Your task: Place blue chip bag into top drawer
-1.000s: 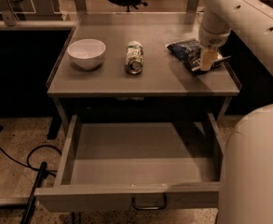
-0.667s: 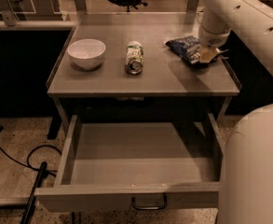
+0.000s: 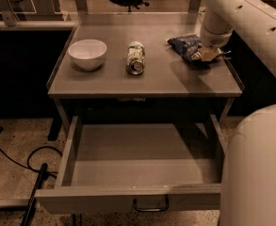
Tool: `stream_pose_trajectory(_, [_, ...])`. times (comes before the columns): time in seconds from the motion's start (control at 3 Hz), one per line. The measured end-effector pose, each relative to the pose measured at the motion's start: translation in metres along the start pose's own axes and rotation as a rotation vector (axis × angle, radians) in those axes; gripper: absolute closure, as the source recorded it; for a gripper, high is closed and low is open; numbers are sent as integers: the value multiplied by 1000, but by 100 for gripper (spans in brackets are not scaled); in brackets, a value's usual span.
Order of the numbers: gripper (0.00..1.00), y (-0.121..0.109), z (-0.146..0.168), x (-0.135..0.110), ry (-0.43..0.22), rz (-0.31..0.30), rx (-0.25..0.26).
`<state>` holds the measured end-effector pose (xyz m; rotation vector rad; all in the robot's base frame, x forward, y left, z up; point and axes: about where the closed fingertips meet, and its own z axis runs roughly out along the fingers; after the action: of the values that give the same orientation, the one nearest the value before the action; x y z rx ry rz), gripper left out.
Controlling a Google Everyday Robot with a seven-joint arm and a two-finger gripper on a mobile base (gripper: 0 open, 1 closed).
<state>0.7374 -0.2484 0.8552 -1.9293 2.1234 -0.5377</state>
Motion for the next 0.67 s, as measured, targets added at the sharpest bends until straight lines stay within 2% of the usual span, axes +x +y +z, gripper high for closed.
stream_pose_trajectory(0.33, [100, -1, 4, -2, 1, 7, -8])
stream_pose_trajectory(0.67, [100, -6, -15, -2, 23, 9, 9])
